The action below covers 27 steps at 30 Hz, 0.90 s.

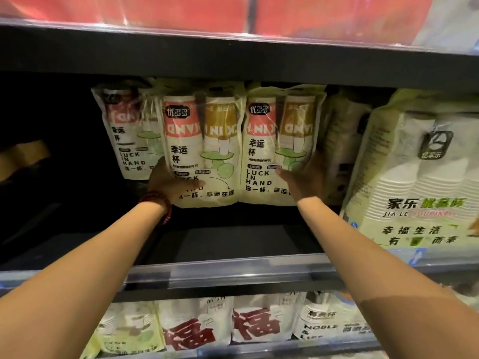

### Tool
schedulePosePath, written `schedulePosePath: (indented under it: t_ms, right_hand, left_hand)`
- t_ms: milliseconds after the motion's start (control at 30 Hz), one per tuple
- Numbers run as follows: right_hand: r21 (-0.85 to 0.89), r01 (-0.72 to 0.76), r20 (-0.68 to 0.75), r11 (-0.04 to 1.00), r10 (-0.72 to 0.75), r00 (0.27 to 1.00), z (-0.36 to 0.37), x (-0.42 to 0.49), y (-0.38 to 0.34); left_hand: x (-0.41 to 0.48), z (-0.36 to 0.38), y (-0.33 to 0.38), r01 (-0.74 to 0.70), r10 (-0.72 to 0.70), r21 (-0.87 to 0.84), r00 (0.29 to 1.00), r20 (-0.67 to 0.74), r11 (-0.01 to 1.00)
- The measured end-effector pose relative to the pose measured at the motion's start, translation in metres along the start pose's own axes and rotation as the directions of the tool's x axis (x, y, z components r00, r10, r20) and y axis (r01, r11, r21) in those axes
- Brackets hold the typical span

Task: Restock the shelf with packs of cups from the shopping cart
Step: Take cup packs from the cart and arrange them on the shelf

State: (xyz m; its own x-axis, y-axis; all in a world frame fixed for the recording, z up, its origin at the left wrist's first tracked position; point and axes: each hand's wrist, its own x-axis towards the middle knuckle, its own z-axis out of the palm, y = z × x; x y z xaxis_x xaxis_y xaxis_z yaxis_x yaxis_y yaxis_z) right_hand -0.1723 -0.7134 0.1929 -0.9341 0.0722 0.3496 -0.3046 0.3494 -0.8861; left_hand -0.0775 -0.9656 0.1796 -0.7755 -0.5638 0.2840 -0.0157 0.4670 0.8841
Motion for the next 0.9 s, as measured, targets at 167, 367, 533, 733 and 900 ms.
schedulePosePath:
  t_ms: [167, 367, 533, 733, 900]
  right_hand:
    - [-0.143, 0.055, -0.082, 0.988, -0.068, 0.994, 0.008, 0.011, 0.004]
    - [-0.29, 0.11, -0.126, 0.951, -0.152, 0.98, 0.013, 0.013, 0.004]
    - [-0.302, 0.094, -0.092, 0.949, -0.127, 0.988, 0.014, 0.016, -0.001]
    - [-0.429, 0.096, -0.101, 0.898, -0.153, 0.983, 0.01, 0.008, -0.002]
    - [-0.392, 0.099, -0.115, 0.915, -0.155, 0.981, 0.011, 0.009, 0.0]
  left_hand:
    - [0.014, 0.015, 0.002, -0.039, 0.04, 0.054, 0.999, -0.016, 0.998]
    - [0.029, 0.032, 0.0, -0.062, 0.063, 0.022, 0.995, -0.072, 0.998]
    - [0.034, 0.032, 0.005, -0.059, 0.06, 0.008, 0.996, -0.072, 0.998]
    - [0.034, 0.028, 0.006, -0.035, 0.035, 0.008, 0.998, -0.046, 0.999]
    - [0.032, 0.027, 0.003, -0.042, 0.044, 0.028, 0.994, -0.098, 0.999]
